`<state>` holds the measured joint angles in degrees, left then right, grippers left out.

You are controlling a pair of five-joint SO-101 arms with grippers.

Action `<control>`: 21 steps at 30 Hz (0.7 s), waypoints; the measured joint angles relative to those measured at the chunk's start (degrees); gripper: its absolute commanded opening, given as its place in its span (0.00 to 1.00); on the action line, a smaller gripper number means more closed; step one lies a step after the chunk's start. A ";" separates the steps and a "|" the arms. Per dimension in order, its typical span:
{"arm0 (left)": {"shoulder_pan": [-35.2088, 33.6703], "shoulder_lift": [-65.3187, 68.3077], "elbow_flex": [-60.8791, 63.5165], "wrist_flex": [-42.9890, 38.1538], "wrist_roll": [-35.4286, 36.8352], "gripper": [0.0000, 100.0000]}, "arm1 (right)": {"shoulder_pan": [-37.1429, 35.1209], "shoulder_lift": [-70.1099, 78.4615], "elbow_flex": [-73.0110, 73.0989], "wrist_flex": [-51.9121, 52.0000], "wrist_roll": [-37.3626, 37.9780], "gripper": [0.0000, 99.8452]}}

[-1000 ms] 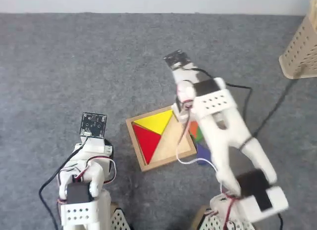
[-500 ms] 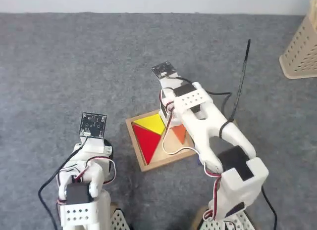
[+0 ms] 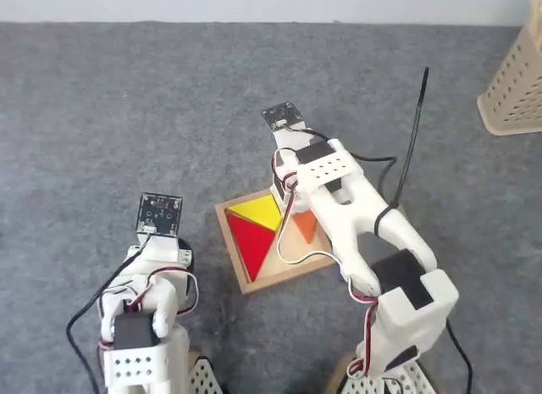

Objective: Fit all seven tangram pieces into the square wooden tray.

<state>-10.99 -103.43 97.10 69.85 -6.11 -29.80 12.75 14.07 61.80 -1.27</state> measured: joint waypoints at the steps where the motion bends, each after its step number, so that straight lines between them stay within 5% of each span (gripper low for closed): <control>1: 0.00 0.00 0.00 0.00 0.00 0.07 | 0.00 0.00 0.00 0.00 -0.09 0.13; 13: 0.00 0.00 0.00 0.00 0.00 0.07 | -0.09 0.00 0.00 0.09 -2.11 0.15; 18: 0.00 0.00 0.00 0.00 0.00 0.07 | 0.00 0.00 -2.64 2.73 -2.29 0.00; 21: 0.00 0.00 0.00 0.00 0.00 0.07 | 0.44 -0.09 -2.99 3.43 -2.29 0.00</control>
<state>-10.99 -103.43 97.10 69.85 -6.11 -29.36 12.66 11.08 65.23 -3.56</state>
